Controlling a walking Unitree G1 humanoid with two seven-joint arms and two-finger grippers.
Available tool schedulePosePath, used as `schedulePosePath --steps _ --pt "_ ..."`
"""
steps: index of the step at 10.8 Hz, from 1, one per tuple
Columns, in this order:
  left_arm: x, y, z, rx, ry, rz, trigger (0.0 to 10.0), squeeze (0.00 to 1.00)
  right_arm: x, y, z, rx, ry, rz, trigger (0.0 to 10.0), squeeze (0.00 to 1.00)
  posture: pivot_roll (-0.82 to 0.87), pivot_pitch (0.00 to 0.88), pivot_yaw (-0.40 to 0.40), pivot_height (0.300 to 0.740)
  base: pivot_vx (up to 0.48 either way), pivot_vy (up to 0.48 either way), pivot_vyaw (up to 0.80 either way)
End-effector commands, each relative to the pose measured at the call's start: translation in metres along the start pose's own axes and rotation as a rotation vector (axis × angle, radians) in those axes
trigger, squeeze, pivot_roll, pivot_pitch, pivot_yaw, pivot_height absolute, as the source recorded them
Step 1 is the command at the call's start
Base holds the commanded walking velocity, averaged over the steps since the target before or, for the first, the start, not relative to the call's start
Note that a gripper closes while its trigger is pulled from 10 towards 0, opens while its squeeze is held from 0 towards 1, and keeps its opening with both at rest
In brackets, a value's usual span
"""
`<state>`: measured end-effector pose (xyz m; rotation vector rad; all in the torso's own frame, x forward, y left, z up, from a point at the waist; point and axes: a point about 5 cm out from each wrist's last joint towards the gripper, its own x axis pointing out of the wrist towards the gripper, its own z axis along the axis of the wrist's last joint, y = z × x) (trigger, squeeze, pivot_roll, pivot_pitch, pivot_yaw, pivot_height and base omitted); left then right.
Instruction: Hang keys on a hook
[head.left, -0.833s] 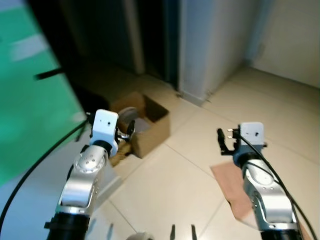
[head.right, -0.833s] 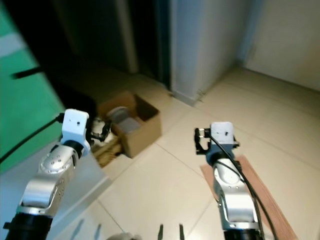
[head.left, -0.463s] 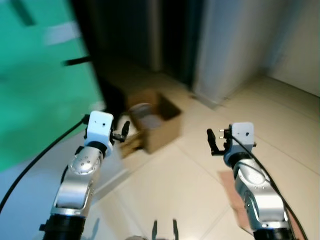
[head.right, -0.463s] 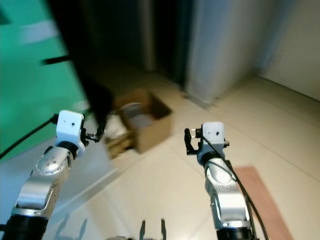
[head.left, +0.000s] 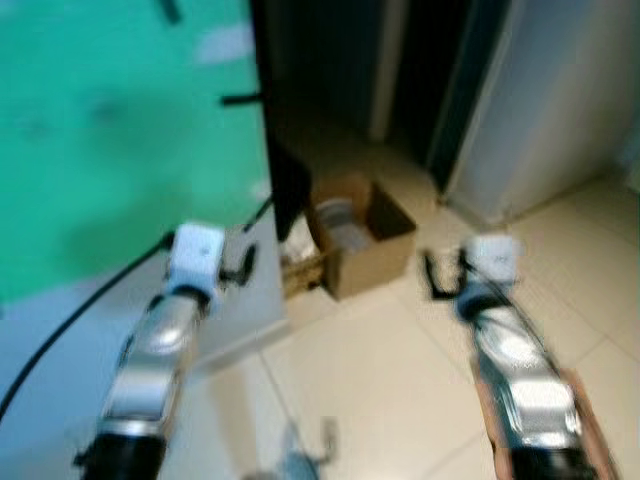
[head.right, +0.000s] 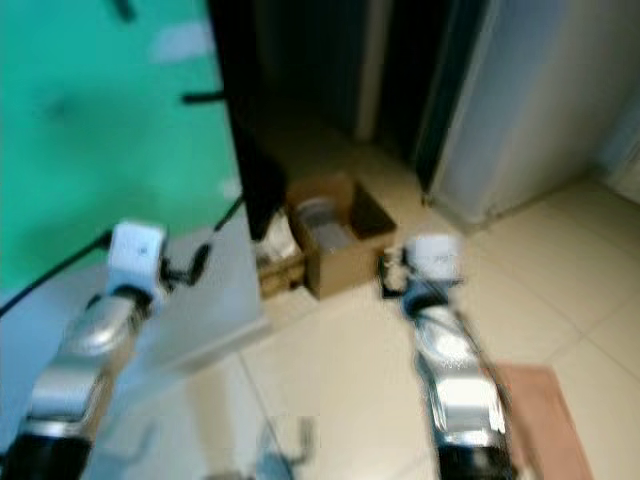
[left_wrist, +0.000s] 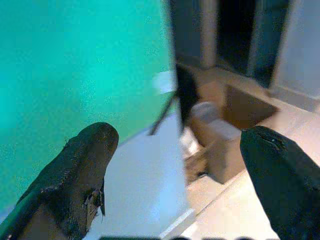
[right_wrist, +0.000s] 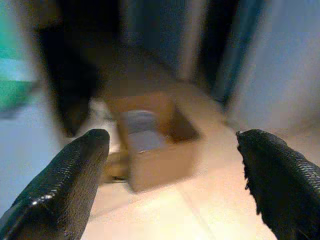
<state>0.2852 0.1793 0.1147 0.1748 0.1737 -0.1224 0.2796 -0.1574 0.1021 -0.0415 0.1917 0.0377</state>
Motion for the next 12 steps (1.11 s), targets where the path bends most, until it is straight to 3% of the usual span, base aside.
schedulePosePath --steps 1,4,12 --pt "0.0004 -0.0039 0.0049 -0.006 -0.018 -0.015 10.0 1.00 0.0012 -0.0058 0.0028 -0.009 -0.014 -0.013 10.0 1.00 -0.10 0.000 0.025 0.740 0.000 0.000 0.80" --pt "0.0009 -0.0025 0.0058 -0.004 -0.016 -0.004 10.0 1.00 0.0007 -0.0037 -0.0030 -0.007 0.009 0.008 10.0 1.00 -0.09 0.000 0.029 0.740 0.000 0.000 0.80" --pt "0.0004 0.0000 0.0083 -0.007 -0.021 -0.009 10.0 1.00 0.0014 -0.0012 -0.0063 0.001 0.016 0.006 10.0 1.00 -0.09 0.000 0.034 0.740 0.322 0.000 0.80"
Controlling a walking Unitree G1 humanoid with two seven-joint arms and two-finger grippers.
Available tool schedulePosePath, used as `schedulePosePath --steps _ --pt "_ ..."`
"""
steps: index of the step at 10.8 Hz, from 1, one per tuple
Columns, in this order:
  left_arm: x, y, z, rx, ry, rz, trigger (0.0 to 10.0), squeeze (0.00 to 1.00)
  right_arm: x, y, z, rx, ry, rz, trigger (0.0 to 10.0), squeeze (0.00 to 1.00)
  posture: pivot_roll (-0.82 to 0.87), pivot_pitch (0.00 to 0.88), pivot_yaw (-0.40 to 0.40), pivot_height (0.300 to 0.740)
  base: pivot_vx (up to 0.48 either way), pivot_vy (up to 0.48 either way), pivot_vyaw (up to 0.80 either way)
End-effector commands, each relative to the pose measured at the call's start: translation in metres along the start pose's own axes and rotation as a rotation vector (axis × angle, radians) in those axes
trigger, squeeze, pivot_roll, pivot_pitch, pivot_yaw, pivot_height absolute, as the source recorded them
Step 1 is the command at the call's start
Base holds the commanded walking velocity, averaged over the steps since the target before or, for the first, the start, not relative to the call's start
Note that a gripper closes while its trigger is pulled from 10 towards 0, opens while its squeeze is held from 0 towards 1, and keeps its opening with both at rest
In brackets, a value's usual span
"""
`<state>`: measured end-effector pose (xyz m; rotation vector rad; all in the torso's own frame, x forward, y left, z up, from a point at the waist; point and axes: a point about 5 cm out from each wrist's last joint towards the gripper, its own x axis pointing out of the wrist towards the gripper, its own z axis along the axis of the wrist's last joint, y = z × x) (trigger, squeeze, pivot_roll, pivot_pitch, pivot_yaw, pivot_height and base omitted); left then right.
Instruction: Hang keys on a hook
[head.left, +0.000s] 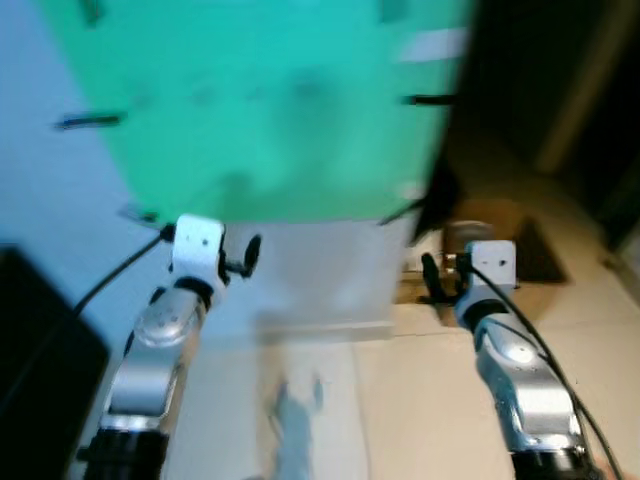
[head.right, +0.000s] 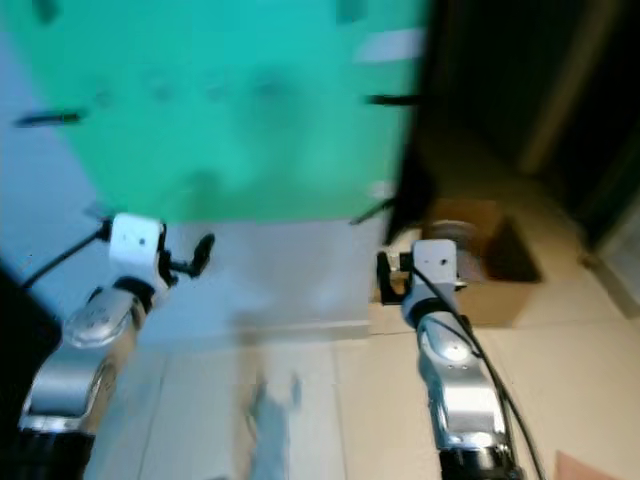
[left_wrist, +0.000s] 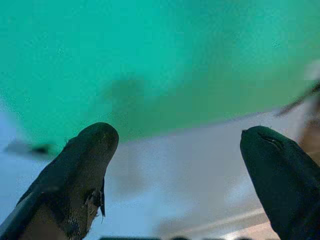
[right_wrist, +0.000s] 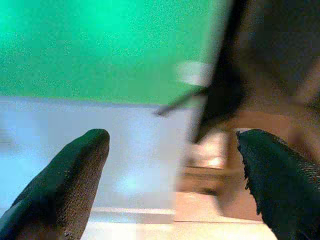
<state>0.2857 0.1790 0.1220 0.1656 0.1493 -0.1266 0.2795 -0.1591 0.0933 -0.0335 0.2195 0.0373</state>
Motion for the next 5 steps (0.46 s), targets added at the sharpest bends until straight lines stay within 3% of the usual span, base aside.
schedulePosePath --steps 1,5 --pt "0.0010 -0.0010 0.0009 0.000 0.004 -0.007 10.0 1.00 -0.0002 0.0002 0.0023 -0.008 -0.012 0.005 10.0 1.00 -0.09 0.000 0.034 0.740 0.326 0.000 0.80" --pt "0.0002 -0.0012 0.0003 -0.004 0.007 -0.002 10.0 1.00 0.0002 0.0003 0.0020 -0.013 -0.012 0.011 10.0 1.00 -0.08 0.000 0.026 0.740 0.326 0.000 0.80"
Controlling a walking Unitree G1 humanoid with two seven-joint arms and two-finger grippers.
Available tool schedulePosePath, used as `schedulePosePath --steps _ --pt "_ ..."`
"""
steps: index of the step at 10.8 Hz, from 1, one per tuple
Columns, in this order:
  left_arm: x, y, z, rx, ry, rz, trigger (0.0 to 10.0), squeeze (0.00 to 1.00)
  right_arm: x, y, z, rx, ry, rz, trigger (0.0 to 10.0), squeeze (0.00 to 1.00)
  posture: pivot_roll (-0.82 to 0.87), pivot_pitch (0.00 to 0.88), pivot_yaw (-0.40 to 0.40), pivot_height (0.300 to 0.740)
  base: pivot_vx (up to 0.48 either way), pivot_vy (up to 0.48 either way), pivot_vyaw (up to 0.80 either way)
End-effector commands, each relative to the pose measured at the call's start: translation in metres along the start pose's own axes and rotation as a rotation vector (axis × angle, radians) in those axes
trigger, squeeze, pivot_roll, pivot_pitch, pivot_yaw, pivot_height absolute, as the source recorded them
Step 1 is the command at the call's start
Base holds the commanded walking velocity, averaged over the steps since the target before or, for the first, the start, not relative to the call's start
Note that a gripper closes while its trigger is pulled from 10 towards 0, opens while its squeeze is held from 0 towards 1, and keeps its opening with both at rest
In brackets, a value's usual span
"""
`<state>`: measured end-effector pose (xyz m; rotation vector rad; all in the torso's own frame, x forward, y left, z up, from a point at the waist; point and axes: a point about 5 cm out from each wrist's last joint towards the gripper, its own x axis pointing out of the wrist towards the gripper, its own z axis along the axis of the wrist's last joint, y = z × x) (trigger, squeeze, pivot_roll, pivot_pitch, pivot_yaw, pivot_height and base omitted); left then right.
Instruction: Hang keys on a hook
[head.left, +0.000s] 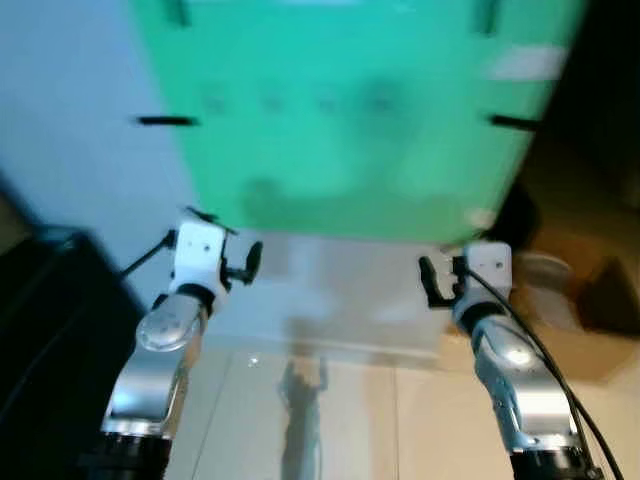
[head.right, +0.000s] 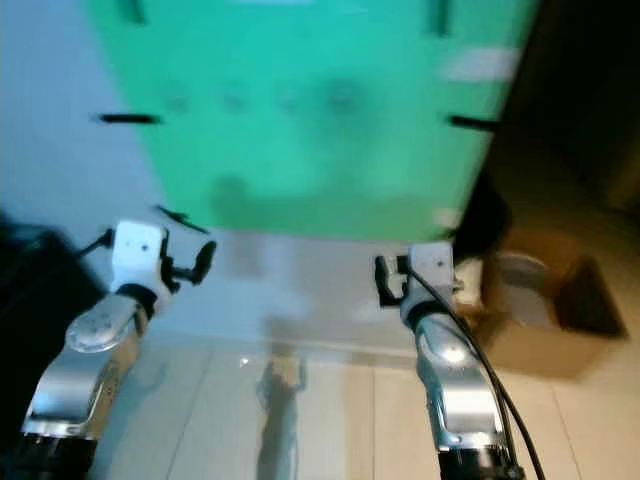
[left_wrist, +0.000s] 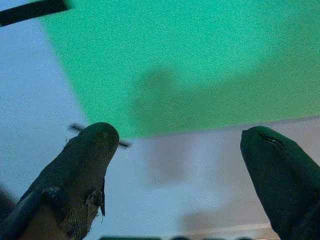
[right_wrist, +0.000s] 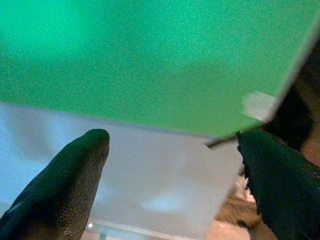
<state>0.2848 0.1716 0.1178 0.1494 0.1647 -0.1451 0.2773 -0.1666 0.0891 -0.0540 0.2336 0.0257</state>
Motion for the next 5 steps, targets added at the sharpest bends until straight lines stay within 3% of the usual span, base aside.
schedulePosePath --steps 1,5 --pt "-0.0007 0.0070 0.0031 0.011 -0.004 0.020 10.0 1.00 0.0017 0.0078 0.0068 0.004 -0.027 0.027 10.0 1.00 -0.08 0.000 0.026 0.740 0.319 0.000 0.80" --pt "0.0002 0.0071 0.0036 0.015 -0.004 0.020 10.0 1.00 0.0041 0.0096 0.0090 -0.013 -0.032 0.034 10.0 1.00 -0.08 0.000 0.027 0.740 0.319 0.000 0.80"
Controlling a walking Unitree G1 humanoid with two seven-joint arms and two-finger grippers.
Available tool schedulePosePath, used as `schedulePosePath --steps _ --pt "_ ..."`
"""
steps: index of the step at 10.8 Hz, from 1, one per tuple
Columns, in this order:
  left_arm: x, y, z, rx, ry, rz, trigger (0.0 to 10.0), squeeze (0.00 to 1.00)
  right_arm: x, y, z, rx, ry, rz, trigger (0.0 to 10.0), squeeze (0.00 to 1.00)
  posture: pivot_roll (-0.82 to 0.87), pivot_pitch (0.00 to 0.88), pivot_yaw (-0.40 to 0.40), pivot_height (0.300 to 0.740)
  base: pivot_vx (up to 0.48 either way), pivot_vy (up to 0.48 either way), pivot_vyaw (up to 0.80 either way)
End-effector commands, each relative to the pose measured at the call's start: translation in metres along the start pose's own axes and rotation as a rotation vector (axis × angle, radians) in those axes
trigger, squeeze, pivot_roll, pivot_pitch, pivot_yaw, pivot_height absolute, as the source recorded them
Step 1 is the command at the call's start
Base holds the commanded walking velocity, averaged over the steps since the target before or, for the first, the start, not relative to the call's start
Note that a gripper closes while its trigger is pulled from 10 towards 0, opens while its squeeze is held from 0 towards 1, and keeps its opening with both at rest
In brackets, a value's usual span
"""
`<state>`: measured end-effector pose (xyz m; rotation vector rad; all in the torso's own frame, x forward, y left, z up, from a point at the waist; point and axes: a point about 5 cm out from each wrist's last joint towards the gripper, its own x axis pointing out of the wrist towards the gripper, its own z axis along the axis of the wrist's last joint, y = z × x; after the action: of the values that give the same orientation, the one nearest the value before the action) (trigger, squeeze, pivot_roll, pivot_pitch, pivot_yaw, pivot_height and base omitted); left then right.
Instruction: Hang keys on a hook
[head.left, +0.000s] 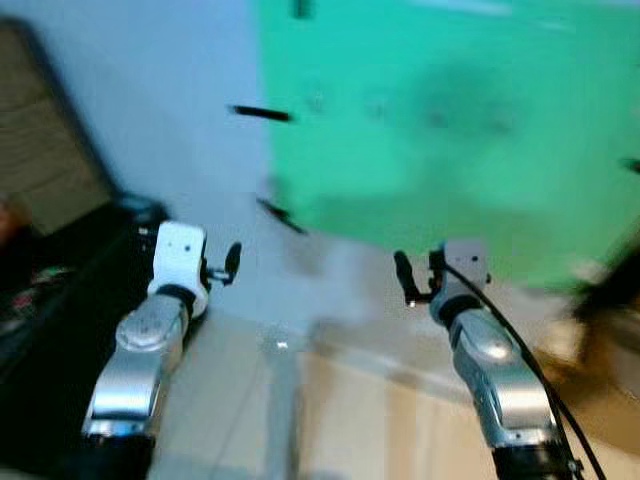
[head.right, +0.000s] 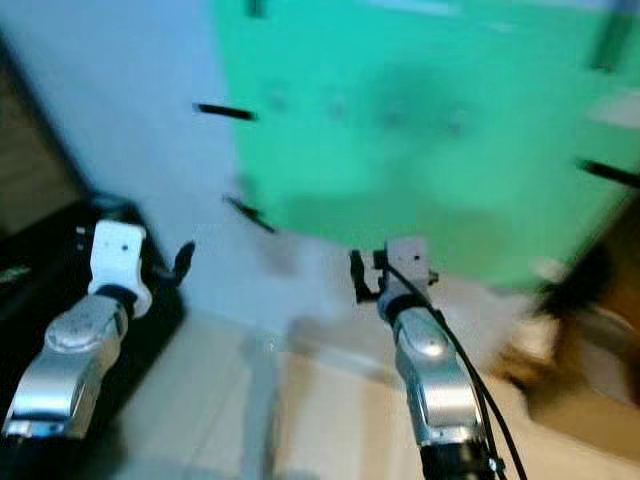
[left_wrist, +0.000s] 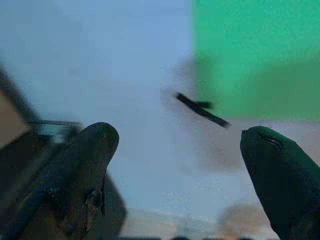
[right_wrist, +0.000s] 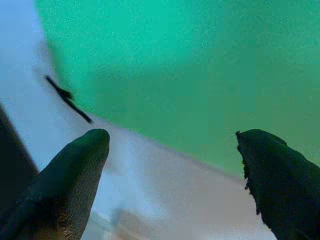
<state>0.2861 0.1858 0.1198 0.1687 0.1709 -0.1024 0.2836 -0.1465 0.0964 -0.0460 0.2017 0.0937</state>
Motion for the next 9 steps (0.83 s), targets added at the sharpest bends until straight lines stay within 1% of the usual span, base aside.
schedulePosePath --steps 1,9 --pt "0.0012 -0.0077 0.0048 0.002 -0.017 -0.023 10.0 1.00 -0.0005 -0.0099 0.0000 -0.013 0.000 -0.032 10.0 1.00 -0.08 0.000 0.025 0.740 0.315 0.000 0.80" --pt "0.0013 -0.0092 0.0054 -0.001 -0.018 -0.022 10.0 1.00 0.0003 -0.0100 -0.0004 -0.026 0.003 -0.030 10.0 1.00 -0.08 0.000 0.021 0.740 0.318 0.000 0.80"
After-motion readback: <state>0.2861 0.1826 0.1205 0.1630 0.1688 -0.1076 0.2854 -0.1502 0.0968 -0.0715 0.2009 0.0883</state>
